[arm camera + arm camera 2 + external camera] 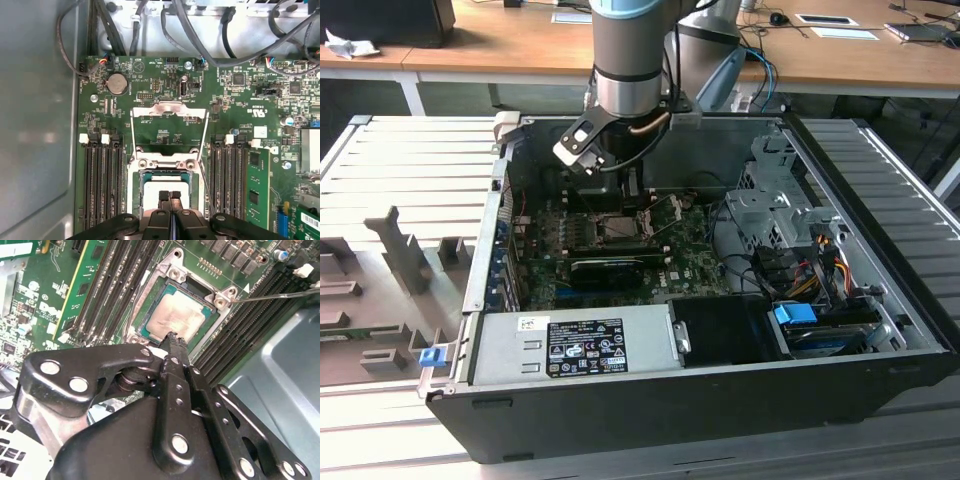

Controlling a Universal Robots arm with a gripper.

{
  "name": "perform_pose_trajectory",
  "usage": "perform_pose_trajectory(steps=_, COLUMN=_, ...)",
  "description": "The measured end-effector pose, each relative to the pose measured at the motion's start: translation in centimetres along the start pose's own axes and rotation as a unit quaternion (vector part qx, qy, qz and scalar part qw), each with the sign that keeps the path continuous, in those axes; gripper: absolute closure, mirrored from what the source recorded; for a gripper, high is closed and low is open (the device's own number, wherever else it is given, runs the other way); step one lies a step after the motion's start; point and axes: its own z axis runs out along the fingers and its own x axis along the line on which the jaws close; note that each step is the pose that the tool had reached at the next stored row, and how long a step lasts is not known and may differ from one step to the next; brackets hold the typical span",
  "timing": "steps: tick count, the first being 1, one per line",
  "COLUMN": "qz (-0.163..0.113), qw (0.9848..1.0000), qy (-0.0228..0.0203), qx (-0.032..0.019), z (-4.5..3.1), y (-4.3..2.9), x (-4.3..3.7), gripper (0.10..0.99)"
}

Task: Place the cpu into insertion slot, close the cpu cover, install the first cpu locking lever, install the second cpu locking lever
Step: 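Close the cpu cover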

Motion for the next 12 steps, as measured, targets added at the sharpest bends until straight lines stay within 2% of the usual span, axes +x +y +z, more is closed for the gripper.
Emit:
perform_pose_trajectory(steps=3, qz=0.000, qw=1.0000, qy=0.0000, qx=0.0000, z=-0.80, y=0.04, x=0.01, gripper=0.980)
perform_pose_trajectory(steps=6, qz=0.000, qw=1.0000, qy=0.0000, qx=0.0001, z=-1.26, y=0.07, x=0.01, gripper=0.980)
perform_pose_trajectory(steps=9, qz=0.000, qw=1.0000, qy=0.0001, qx=0.0000, z=-1.35, y=0.09, x=0.01, gripper=0.980)
perform_pose_trajectory(steps=12, qz=0.000, qw=1.0000, qy=0.0000, qx=0.0001, z=-1.36, y=0.58, x=0.00, gripper=0.980)
